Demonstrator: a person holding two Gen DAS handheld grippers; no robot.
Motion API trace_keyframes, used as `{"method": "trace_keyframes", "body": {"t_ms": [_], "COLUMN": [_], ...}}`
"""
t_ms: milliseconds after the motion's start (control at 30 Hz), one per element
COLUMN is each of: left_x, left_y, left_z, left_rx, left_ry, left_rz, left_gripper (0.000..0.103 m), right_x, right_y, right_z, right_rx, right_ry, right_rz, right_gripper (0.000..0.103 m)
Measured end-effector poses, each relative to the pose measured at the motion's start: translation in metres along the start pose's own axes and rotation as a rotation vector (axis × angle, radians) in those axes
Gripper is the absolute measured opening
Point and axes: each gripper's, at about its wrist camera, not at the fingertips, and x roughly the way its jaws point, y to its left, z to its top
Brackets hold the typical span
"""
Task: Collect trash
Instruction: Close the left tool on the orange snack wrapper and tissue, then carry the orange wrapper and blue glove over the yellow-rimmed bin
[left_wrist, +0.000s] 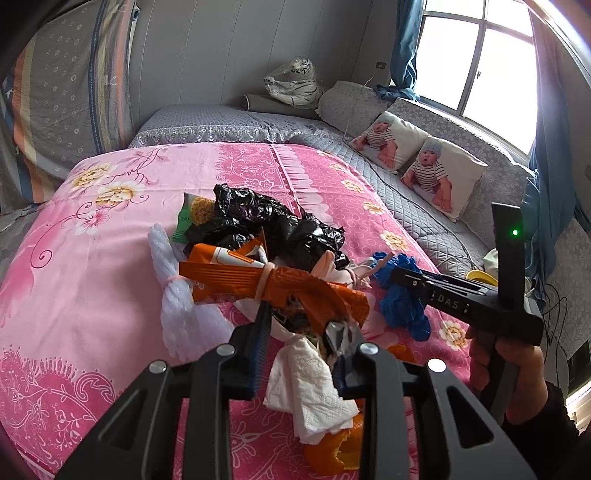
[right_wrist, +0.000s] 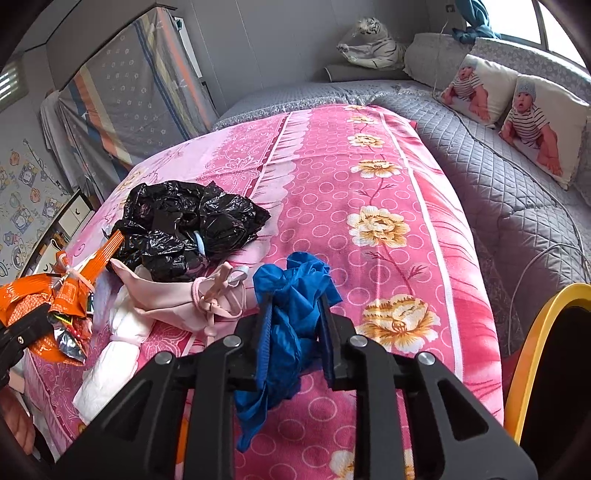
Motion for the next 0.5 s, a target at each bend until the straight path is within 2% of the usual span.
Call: {"method": "trace_keyframes", "body": {"t_ms": [500], "left_x": [-0.044], "left_y": [0.019], "left_z": [0.013], "left_rx": [-0.040], "left_ry": [-0.100], "left_rz": [0.044], "left_gripper": [0.026], "right_x": [-0.040], "right_y": [-0.004], "right_z": [0.004], "right_rx": [0.018], "right_ry": [-0.079], "right_rz": [0.021], "right_gripper": [0.019]}}
